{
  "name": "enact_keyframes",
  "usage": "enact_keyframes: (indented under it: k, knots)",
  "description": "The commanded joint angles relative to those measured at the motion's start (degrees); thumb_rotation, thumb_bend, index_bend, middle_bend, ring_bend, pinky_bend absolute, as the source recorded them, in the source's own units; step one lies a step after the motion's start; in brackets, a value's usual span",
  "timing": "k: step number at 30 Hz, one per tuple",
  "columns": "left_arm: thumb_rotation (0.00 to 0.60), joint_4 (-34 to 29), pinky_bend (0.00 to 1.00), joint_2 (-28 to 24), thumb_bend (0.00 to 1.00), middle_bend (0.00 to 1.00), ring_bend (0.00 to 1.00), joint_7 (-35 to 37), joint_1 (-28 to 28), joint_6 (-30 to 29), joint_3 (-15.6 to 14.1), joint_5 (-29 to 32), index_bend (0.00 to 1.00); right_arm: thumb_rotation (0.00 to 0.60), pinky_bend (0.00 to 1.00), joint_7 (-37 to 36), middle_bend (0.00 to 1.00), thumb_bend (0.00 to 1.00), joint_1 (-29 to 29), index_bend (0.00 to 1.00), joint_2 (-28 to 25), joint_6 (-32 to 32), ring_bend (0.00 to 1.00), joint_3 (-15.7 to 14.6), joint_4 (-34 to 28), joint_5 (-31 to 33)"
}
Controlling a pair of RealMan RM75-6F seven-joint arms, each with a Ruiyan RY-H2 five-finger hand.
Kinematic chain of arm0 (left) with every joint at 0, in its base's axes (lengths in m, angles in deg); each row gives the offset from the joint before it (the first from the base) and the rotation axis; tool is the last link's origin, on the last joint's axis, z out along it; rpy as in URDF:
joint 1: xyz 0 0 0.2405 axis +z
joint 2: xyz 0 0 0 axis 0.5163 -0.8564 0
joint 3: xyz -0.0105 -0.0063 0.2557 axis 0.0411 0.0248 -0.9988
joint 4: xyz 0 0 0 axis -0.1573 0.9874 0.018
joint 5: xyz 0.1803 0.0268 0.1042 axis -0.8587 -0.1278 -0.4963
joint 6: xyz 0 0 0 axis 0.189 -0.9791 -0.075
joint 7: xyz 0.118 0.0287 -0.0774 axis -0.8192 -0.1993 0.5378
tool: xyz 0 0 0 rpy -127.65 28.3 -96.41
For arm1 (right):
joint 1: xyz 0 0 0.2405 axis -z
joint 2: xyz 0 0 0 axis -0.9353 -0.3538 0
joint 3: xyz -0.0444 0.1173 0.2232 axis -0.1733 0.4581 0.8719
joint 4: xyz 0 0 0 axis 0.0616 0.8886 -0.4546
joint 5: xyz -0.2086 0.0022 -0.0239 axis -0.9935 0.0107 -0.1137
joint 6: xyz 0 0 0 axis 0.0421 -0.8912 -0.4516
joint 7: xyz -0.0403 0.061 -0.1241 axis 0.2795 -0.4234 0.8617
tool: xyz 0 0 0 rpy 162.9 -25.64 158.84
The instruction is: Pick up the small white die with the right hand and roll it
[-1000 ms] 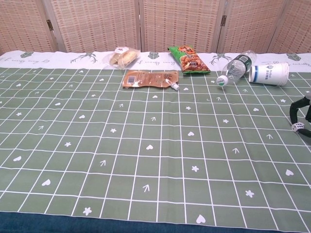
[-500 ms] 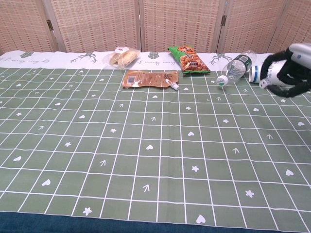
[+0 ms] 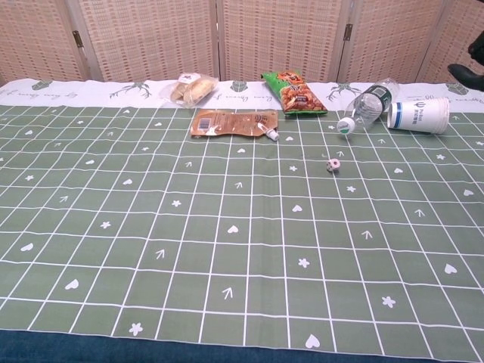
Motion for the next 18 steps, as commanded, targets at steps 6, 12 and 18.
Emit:
enact_keyframes:
  k: [6, 12, 18]
  knots:
    - [0.600, -0.68, 0.15, -0.19, 0.27, 0.00, 0.04, -0.26, -0.07, 0.05, 0.24, 0.28, 0.17, 0.600, 0.87, 3.95, 0.70, 0.37, 6.29, 0.14, -7.91, -2.29, 0.77, -3.91, -6.05, 1.40]
    - [0.600, -0.83, 0.15, 0.12, 0.27, 0.00, 0.04, -0.53, -0.23, 0.00, 0.53, 0.42, 0.17, 0.600, 0.47, 0.82, 0.41, 0.36, 9.58, 0.16, -11.34, -3.50, 0.36, -6.85, -7.71, 0.28]
    - [0.600, -1.28, 0.15, 0.62, 0.27, 0.00, 0.04, -1.16, -0.25, -0.70, 0.28, -0.89, 0.17, 0.600, 0.28, 1.98, 0.18, 0.36, 14.08, 0.16, -13.76, -6.68, 0.15, -10.03, -9.30, -1.24]
